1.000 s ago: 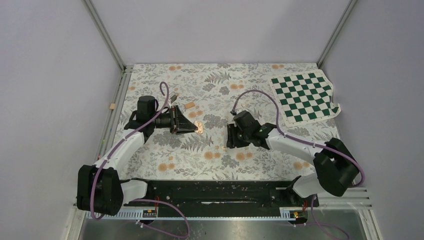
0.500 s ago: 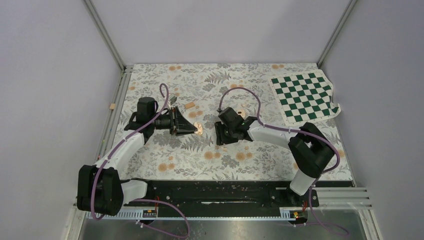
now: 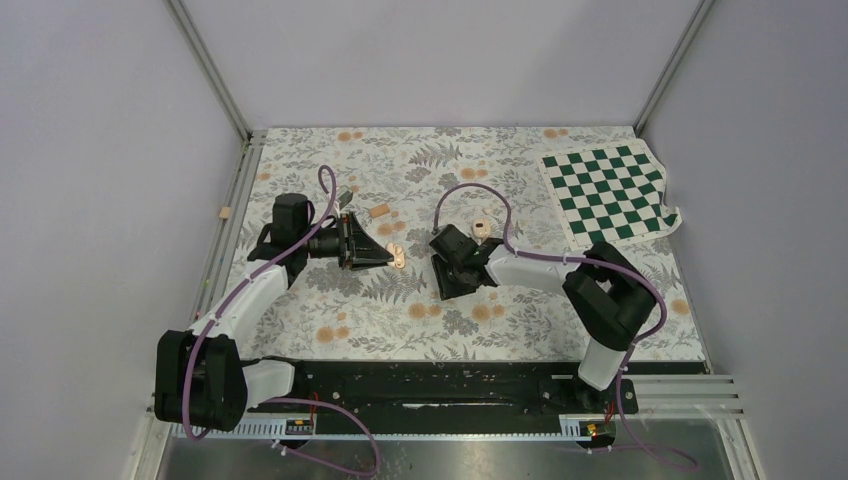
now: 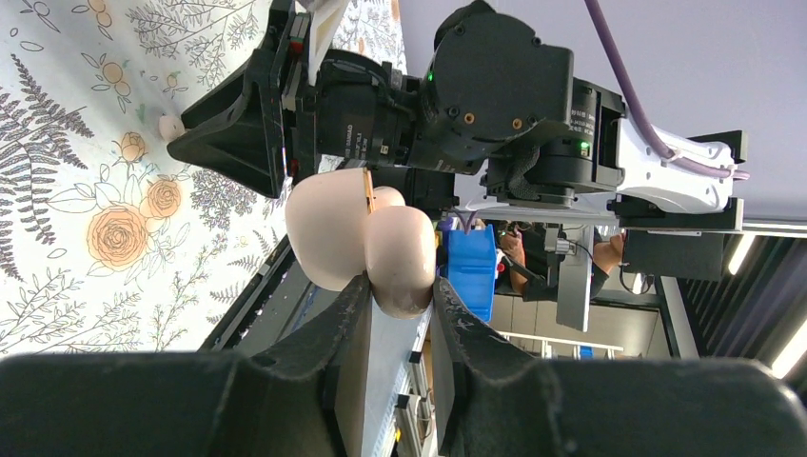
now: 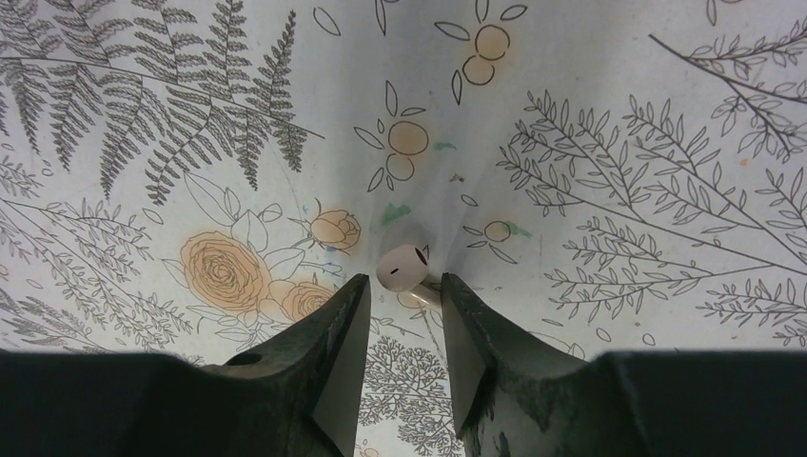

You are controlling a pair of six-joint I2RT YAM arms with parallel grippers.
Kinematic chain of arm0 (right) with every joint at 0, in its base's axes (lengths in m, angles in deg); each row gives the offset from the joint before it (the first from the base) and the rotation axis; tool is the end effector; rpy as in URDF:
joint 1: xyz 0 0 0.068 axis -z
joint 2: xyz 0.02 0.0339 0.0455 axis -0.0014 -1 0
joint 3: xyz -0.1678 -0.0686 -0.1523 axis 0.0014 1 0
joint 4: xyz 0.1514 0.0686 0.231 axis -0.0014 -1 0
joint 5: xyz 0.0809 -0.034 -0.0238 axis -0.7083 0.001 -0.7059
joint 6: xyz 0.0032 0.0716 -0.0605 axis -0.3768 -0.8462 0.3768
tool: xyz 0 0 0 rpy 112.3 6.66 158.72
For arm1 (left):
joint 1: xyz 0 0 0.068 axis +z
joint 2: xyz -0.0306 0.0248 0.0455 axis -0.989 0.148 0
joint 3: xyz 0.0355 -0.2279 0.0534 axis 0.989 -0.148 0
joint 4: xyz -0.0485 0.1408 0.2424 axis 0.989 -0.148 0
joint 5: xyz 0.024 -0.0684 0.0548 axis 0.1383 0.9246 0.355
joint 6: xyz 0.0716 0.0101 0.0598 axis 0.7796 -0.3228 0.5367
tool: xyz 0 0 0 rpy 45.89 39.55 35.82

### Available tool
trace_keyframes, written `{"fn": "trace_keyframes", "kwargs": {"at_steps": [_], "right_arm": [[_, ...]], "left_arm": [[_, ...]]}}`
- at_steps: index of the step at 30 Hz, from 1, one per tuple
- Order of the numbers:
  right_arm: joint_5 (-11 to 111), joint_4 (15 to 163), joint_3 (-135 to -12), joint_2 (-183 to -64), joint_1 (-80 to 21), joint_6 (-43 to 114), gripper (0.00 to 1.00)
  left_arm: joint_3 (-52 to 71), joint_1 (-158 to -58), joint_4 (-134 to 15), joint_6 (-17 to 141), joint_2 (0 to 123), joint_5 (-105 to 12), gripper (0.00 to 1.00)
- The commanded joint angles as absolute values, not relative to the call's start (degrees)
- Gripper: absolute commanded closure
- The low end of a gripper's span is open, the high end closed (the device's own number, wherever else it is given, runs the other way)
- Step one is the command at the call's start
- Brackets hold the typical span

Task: Insert the wireless bluetooth earbuds into the charging case
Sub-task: Pick up the earbud from the center of the board.

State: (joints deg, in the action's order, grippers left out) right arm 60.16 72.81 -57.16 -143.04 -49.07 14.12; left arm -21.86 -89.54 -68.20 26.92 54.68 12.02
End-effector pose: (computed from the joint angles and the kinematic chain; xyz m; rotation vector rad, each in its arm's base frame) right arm 0.2567 0.2900 0.0670 -0.4601 2.6103 0.4305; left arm 0.2778 -0.1179 0.1922 -0.0021 2.2772 -1.7887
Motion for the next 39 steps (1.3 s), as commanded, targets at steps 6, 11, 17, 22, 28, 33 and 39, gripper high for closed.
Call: {"fn": "trace_keyframes", "kwargs": {"at_steps": [6,11,17,22,28,33,39], "right_arm": [[65.1,69.9,-60.9,-144.2,-51.3,13.5,0.61],[65.4,69.2,-62.7,-145.3,-51.3,13.4,0.61],[66.0,68.1,-63.5,-146.5,-51.4,13.9,0.63],[68.4,66.9,-63.6,-145.4,-51.3,14.4,0.76],[71.8,67.0,-61.4,-141.1,-50.5,10.3,0.86],[70.9,73.5,-51.7,-133.2,-44.8,-3.2,0.95],[72.8,83.5,-37.9,-125.1,-41.3,-25.7,0.84]], "left_arm": [[-22.7,-89.2,-64.8,27.0,53.5,14.2,1.00],[-23.1,-89.2,-64.7,27.0,53.0,14.2,1.00],[-23.1,-89.2,-64.8,26.9,52.7,14.3,1.00],[-23.2,-89.2,-64.8,26.9,52.6,14.2,1.00],[-23.1,-89.2,-64.6,26.9,53.3,14.1,1.00],[-23.1,-89.2,-64.6,27.0,53.5,13.9,1.00],[-23.1,-89.3,-64.6,27.1,54.0,13.9,1.00]]}}
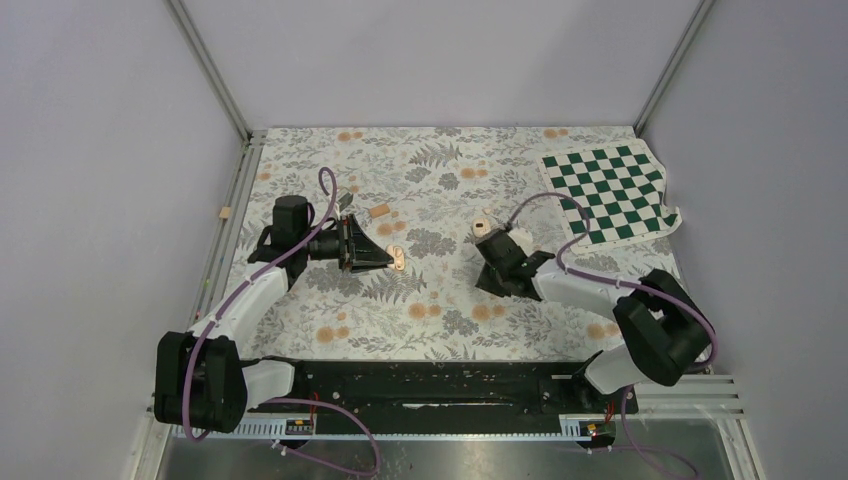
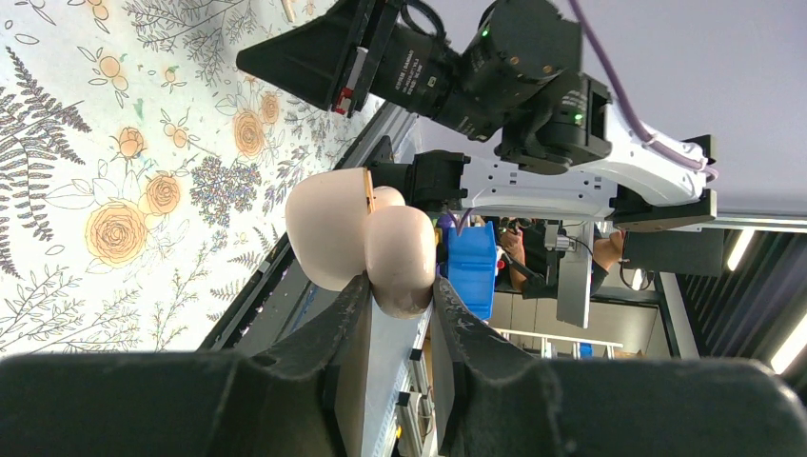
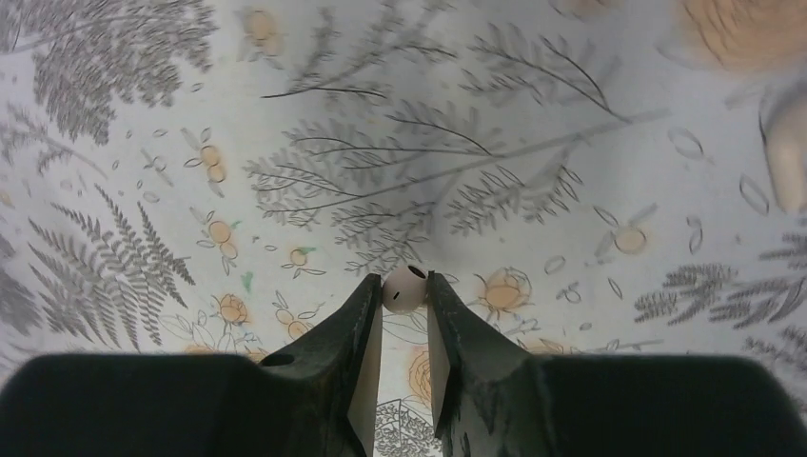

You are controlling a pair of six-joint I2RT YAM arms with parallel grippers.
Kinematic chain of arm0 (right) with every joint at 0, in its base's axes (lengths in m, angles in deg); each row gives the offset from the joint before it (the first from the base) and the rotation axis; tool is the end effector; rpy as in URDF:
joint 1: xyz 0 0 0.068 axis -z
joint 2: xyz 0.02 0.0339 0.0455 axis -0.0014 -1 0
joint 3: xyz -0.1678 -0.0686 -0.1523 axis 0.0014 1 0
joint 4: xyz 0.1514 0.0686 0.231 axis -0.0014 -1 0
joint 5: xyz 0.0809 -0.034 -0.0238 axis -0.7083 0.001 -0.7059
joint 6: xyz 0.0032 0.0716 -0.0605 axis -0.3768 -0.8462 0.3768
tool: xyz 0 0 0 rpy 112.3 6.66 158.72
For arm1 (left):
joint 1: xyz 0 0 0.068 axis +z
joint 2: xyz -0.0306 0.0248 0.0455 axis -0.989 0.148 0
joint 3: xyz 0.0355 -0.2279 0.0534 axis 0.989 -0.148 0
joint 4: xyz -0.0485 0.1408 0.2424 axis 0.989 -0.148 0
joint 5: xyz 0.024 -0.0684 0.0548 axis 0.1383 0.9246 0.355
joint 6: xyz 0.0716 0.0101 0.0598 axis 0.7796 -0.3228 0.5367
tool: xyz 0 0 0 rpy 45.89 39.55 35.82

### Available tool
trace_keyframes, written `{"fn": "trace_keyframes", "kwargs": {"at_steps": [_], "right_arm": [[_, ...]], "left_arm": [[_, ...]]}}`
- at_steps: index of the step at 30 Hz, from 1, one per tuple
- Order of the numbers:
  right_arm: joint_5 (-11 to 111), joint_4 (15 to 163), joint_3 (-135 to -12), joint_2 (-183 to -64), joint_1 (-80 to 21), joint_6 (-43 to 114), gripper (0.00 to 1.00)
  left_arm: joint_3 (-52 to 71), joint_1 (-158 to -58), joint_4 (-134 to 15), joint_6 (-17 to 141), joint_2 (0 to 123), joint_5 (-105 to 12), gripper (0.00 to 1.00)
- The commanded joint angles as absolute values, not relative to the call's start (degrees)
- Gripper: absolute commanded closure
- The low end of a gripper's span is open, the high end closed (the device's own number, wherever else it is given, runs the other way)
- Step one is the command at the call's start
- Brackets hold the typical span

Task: Insert the wireless bluetooth earbuds into the charging case
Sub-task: Pick up the earbud from the center of the board.

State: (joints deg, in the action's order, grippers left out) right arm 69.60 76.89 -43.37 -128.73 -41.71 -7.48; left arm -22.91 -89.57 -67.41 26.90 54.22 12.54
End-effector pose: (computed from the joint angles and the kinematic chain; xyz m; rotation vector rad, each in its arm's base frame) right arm 0.2669 0.2141 0.0813 0.2682 2.5124 0.4144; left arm 0.2749 -0.1180 0.1895 0.0082 2.2737 -1.7980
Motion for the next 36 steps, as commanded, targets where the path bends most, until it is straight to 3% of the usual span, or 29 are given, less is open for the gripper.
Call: {"fn": "trace_keyframes", "kwargs": {"at_steps": [1,3,6,9,19,29,36], "right_arm": [[72.4,84.5,-36.7,-124.8,-41.3,-28.7,0.81],[71.1,86.3,-35.4,-125.1,-41.3,-32.9,0.74],[67.8,91.0,-35.0,-126.6,-41.3,-34.9,0.53],[65.0,90.2,-37.2,-127.8,-41.3,-31.0,0.45],[59.2,86.1,-34.6,-122.4,-41.2,-18.6,0.47],[49.7,92.6,-37.2,-128.7,-42.6,-17.2,0.52],[56.6,84.3,-38.3,-118.8,-40.7,-1.1,0.49]], "left_arm": [[-23.2,-89.3,-64.6,27.2,54.0,13.8,1.00],[-23.3,-89.3,-64.6,27.2,53.9,13.7,1.00],[-23.3,-89.3,-64.6,27.2,53.9,13.8,1.00],[-23.2,-89.3,-64.6,27.1,53.8,13.8,1.00],[-22.9,-89.3,-64.6,27.7,54.8,13.6,1.00],[-23.0,-89.3,-64.6,27.5,53.9,13.5,1.00],[-22.4,-89.3,-64.6,27.3,54.0,13.6,1.00]]}}
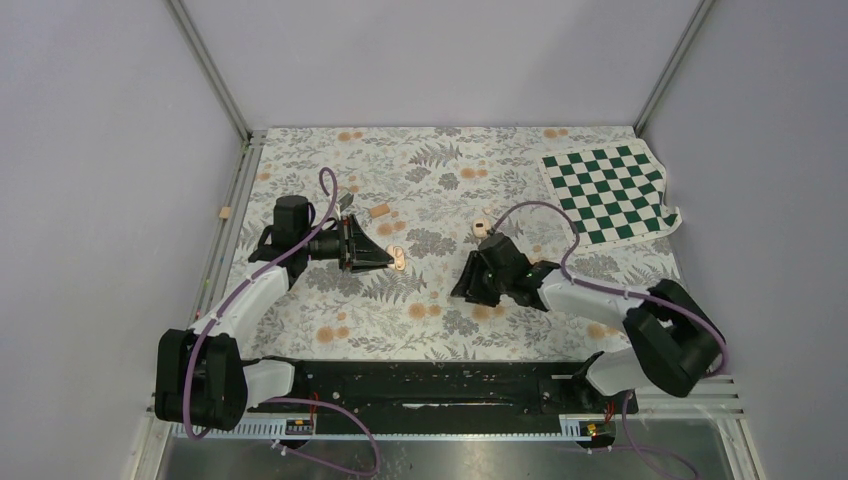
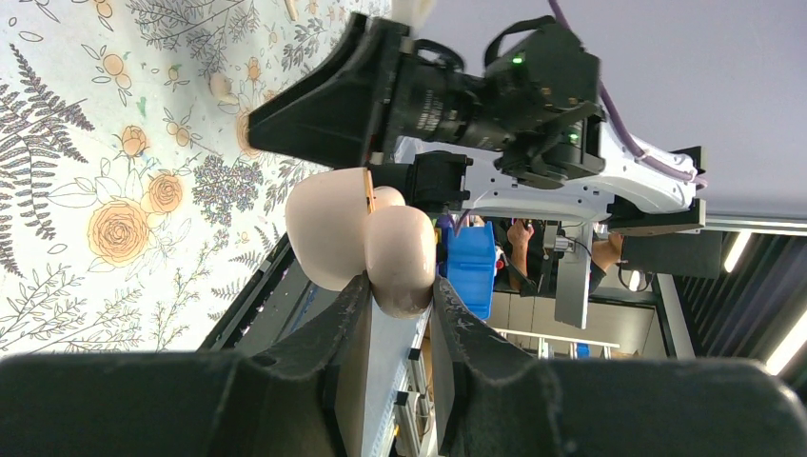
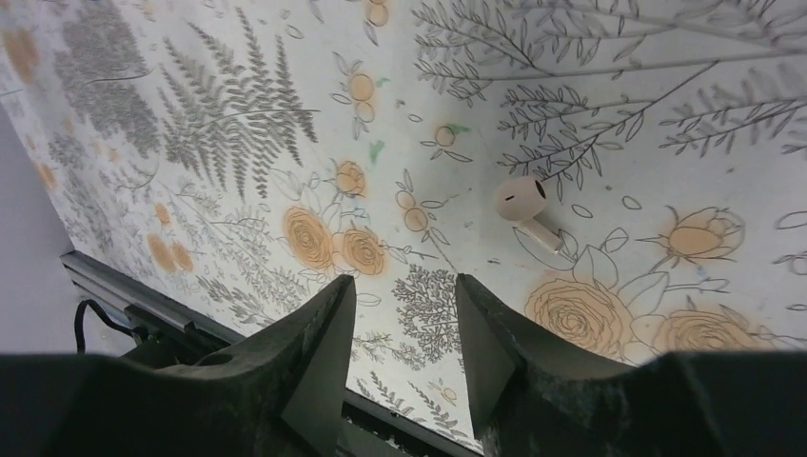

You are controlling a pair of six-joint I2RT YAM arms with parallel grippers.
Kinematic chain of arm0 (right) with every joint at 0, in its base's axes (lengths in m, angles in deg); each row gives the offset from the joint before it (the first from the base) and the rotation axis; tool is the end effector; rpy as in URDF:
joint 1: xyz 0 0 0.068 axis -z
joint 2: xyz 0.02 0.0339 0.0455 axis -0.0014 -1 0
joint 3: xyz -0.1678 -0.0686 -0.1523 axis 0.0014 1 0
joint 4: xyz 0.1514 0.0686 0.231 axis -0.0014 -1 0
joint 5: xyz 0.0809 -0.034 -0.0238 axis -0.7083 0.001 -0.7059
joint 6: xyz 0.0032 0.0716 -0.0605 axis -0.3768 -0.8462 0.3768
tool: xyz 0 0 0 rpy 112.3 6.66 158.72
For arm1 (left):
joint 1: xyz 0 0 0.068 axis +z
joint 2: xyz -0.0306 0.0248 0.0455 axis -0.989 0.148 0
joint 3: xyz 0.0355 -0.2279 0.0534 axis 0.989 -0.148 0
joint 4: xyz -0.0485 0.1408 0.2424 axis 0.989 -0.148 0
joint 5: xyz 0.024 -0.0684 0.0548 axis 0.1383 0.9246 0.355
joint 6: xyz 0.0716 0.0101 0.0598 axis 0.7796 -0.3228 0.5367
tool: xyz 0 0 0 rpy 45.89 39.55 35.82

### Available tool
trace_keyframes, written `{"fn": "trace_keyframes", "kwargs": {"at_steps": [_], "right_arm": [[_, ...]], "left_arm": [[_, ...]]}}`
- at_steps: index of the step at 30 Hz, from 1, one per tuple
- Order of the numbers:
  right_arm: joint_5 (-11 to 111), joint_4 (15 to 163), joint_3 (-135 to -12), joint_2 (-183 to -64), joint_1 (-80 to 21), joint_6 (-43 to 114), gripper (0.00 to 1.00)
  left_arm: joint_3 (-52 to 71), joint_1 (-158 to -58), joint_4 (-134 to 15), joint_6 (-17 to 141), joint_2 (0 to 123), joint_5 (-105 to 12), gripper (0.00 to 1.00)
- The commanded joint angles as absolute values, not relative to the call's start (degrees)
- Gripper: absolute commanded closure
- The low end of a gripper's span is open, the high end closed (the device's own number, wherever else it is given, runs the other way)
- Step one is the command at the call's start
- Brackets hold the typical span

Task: Insert the wireless bluetooth earbuds into the charging case
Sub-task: Pick up the earbud from the center of the board.

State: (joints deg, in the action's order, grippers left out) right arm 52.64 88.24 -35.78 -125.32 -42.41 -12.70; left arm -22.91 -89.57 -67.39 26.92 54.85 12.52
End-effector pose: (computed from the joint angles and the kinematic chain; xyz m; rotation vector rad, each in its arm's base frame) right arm 0.2418 0.2306 0.0744 0.2410 2.5641 0.8516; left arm 0.2758 -0.1181 0.1865 -0.0009 2.2822 -1.8000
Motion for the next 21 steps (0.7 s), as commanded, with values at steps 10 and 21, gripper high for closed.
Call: {"fn": "trace_keyframes", "kwargs": {"at_steps": [10,21], "right_arm": [[54.6,68.7,-48.4,-128.0,-37.2,20.5,0.45],[54.3,65.1,-54.9,-135.3,-40.2,27.3,0.50]], "left_arm": [[-22.1,-89.3,-64.6,27.1,53.5,13.5,1.00],[-21.7,-89.3,-65.7,27.5,53.3,13.2,1.00]]}}
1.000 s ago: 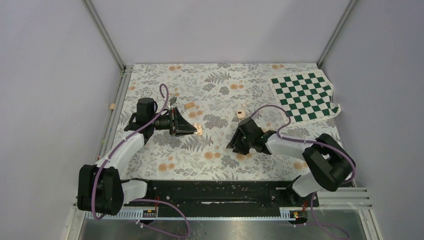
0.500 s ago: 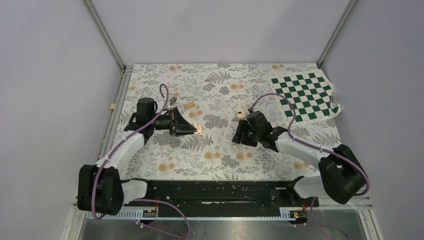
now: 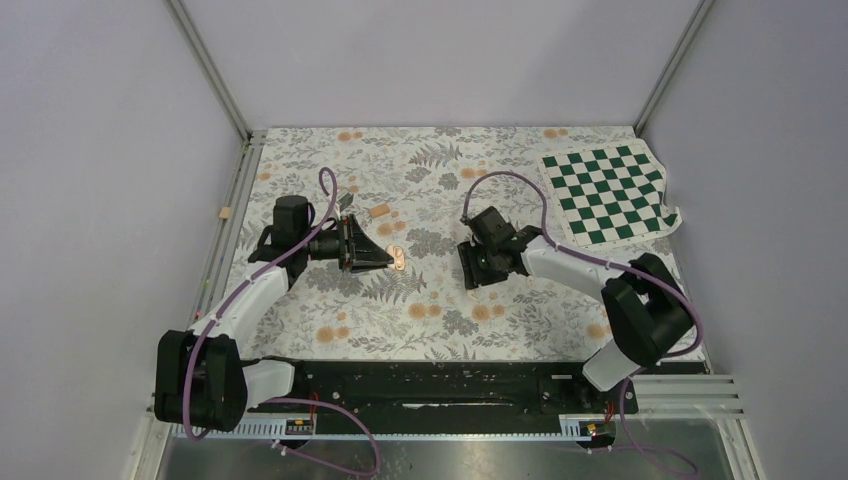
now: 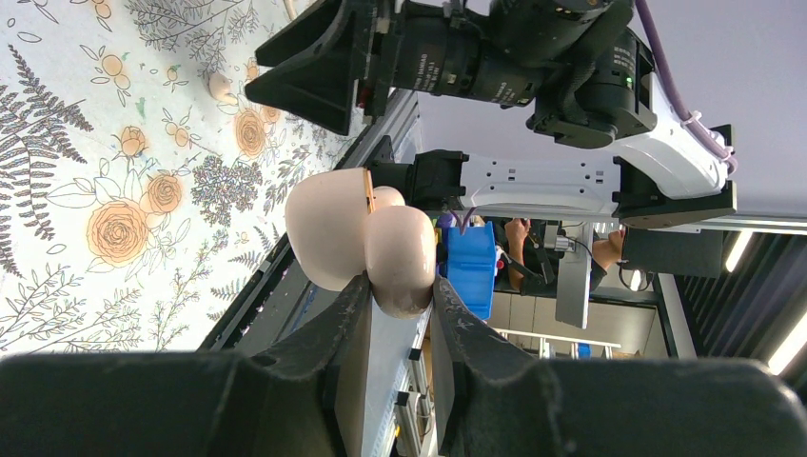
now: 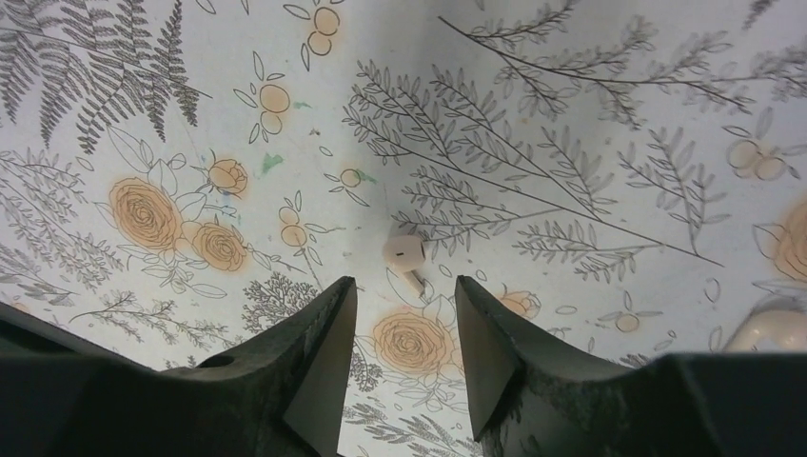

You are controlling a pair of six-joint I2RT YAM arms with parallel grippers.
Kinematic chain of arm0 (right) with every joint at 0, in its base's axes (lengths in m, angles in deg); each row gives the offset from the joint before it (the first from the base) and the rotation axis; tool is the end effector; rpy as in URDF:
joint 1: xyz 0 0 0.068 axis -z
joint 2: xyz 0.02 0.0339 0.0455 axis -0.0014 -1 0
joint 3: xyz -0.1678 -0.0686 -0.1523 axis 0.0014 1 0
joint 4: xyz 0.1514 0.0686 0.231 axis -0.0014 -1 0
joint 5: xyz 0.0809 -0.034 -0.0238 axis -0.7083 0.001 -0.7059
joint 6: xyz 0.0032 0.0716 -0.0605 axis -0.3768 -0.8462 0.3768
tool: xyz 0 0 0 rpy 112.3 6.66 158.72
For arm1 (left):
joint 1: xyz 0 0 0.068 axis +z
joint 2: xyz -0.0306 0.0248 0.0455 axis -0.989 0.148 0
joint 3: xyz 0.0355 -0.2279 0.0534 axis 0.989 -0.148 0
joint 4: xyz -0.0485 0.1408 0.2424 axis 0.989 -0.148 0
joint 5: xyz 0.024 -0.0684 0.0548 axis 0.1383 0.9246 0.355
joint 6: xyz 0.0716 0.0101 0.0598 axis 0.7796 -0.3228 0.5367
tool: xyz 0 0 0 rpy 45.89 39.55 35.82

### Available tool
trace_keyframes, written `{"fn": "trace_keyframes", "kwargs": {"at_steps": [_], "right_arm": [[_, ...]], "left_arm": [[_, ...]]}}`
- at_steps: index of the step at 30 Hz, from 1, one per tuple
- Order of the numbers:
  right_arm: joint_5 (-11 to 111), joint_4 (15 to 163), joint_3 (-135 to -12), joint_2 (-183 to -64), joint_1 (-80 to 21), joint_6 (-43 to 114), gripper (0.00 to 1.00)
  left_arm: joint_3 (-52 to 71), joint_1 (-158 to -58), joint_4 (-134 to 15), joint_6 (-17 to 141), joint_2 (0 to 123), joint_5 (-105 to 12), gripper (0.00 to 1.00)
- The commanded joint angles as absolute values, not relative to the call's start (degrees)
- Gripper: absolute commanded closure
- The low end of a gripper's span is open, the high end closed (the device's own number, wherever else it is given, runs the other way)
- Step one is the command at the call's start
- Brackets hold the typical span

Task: Insert the wireless bluetooth earbuds into the charging case
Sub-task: Pick up the earbud from the center of the board.

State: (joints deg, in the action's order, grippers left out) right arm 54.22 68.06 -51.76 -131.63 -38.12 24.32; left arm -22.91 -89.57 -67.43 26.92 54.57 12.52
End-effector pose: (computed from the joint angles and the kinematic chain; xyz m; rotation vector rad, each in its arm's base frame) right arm 0.2787 0.2248 0.0990 -0.4783 2.5827 0.4409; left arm 0.2754 -0.1180 0.1878 0.0027 2.2788 -1.7990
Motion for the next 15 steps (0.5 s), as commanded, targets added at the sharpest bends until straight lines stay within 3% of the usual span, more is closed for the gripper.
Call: {"fn": "trace_keyframes", "kwargs": {"at_steps": [1,15], "right_arm": [[54.6,65.0,-55.3,-136.1,-40.8,27.1,0.51],[57.6,65.8,-58.1,-141.4,-41.9,24.1,0.58]], "left_arm": [[-21.8,-89.3,-65.7,27.5,53.2,13.2,1.00],[-22.2,-89.3,-65.7,27.5,53.1,13.4,1.00]]}}
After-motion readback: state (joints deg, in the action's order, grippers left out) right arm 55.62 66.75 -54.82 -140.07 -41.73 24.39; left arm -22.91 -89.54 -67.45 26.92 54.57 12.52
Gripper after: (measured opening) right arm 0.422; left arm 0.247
